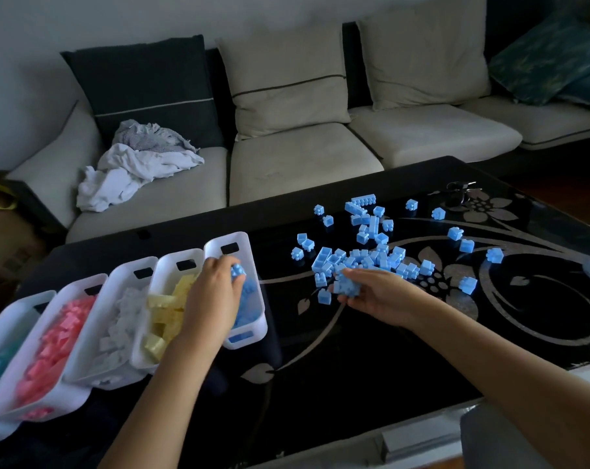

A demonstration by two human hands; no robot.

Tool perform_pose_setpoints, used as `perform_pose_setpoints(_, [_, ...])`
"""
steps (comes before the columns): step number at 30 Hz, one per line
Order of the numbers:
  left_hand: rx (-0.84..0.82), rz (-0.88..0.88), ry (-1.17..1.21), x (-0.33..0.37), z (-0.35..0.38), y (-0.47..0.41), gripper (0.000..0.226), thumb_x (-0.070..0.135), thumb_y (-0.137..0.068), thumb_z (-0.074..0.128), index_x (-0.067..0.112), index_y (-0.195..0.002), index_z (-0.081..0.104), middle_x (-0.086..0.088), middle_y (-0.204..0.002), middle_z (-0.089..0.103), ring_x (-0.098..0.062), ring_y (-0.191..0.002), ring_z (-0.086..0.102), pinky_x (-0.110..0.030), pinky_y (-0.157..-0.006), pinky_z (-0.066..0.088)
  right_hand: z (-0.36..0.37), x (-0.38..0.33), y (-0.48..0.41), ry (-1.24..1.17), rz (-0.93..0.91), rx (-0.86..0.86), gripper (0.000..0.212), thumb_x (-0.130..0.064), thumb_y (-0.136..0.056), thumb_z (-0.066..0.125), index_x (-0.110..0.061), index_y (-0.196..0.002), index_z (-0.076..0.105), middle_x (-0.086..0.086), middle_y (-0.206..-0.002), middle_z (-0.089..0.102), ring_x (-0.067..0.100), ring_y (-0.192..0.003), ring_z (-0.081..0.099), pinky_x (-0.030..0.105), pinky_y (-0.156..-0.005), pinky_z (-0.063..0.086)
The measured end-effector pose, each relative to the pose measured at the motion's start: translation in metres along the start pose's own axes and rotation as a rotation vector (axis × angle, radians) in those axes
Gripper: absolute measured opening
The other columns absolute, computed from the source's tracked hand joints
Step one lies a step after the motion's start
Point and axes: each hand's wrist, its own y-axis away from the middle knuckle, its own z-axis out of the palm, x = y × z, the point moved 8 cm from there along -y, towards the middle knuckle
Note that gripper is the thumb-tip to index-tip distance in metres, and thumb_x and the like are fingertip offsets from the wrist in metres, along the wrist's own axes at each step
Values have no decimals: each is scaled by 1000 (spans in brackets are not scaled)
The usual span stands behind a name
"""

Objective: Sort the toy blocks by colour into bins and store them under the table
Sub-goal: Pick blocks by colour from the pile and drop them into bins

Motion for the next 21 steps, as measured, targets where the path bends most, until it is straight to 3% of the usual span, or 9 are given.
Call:
perform_pose_setpoints(4, [-51,1,94,-17,12,13,30,19,-94,54,10,-122,57,-8,-116,59,-23,-97,61,-26,-78,45,19,3,0,-243,115,-97,30,-8,-94,48,5,-121,49,26,-107,65,27,-80,70,28,-65,60])
perform_pose_setpoints(7, [52,13,124,-24,1,16,25,14,-90,59,7,-115,62,-8,-114,58,-24,-105,57,-23,-85,41,46,-4,-5,-215,116,-136,31,-4,-94,46,4,-123,51,28,-122,55,29,-87,69,29,-71,59])
perform_pose_setpoints(11, [85,-28,127,-33,-4,17,25,14,-88,62,5,-112,63,-11,-117,56,-26,-111,54,-29,-92,43,101,-23,-11,-64,75,-187,25,1,-93,47,1,-116,56,24,-117,55,30,-93,64,28,-70,59])
perform_pose_setpoints(14, [54,-85,162,-38,-2,18,28,16,-91,58,7,-117,60,-9,-123,54,-23,-112,55,-26,-87,45,143,-26,-24,13,114,-179,22,2,-92,50,3,-114,53,26,-120,50,37,-105,59,37,-74,59])
perform_pose_setpoints(17, [63,-101,194,-40,-2,19,26,13,-90,58,7,-115,60,-8,-122,55,-22,-107,58,-22,-81,44,170,-18,-43,52,165,-165,34,0,-91,54,1,-125,50,23,-124,48,37,-118,50,43,-88,54])
perform_pose_setpoints(19, [73,-115,215,-43,-2,19,24,9,-90,57,7,-113,60,-8,-121,55,-23,-106,59,-21,-81,42,175,-18,-51,178,125,-83,47,-6,-89,60,-5,-134,47,18,-127,48,32,-122,48,40,-98,48])
perform_pose_setpoints(21, [81,-134,211,-45,-4,19,23,7,-90,56,8,-113,60,-7,-121,55,-22,-104,60,-18,-79,41,166,-25,-55,82,85,42,57,-14,-87,65,-14,-140,43,9,-136,49,26,-125,48,32,-102,43])
